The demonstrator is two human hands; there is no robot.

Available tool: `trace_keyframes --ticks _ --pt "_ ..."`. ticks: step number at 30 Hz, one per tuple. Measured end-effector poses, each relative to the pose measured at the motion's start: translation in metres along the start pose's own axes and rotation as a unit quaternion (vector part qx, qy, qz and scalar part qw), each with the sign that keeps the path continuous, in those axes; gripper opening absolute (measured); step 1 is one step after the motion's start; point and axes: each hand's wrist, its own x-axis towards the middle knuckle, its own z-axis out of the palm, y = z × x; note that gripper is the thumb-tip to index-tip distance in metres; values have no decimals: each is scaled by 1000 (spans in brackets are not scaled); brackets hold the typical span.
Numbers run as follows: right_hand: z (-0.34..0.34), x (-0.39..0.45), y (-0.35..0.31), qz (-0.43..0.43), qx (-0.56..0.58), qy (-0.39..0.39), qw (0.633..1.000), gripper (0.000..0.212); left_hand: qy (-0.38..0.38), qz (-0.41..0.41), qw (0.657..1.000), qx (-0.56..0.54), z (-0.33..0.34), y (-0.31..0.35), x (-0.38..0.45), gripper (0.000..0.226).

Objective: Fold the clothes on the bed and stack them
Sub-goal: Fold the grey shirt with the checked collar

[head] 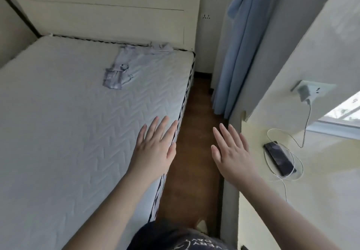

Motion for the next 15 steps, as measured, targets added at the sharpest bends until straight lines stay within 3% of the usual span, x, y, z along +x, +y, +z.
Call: trace_keyframes --ticks 6,11,15 --pt "8 89 -4 -43 8 -4 999 56 -40 -77 996 6 14 -42 52 61" --pt "15 164 -20 -77 -3 -1 997 56 -28 -110 993 5 30 -86 107 68" --pt "17 236 -40 -101 -27 -15 994 57 -25 -149 988 -13 39 -128 157 59"
